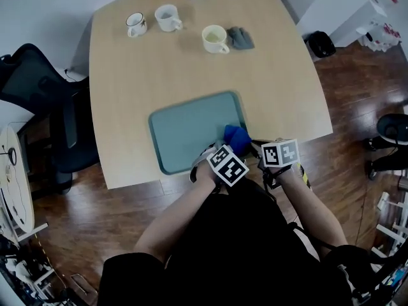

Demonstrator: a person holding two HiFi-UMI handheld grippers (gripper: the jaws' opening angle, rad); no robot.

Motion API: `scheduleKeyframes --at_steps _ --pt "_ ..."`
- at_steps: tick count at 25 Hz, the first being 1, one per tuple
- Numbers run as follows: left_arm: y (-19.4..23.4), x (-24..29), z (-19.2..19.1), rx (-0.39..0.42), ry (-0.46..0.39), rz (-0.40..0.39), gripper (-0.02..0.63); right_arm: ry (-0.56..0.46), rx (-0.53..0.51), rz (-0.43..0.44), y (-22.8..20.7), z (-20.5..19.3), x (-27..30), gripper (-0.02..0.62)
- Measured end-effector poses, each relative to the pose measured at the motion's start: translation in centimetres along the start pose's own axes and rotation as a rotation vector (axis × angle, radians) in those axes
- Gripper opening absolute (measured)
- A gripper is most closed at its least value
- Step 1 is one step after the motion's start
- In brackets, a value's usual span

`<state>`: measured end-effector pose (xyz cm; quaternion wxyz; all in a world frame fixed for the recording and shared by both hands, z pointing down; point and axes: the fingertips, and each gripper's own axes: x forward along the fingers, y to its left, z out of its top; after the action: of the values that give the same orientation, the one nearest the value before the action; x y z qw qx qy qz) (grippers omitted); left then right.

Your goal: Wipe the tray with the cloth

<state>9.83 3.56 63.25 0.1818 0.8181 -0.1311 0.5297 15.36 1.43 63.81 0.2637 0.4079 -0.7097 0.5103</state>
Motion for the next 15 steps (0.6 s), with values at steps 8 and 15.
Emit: scheduleKeyframes --at_steps 8,15 --pt "0.1 1.0 1.2 0.294 0.042 0.032 0.176 0.015 -0.030 0.019 -0.2 -0.8 0.1 0.018" --pt "13.1 0.6 5.1 0.547 0.178 0.264 0.172 0.018 -0.067 0.000 0.1 -0.7 0.2 0.021"
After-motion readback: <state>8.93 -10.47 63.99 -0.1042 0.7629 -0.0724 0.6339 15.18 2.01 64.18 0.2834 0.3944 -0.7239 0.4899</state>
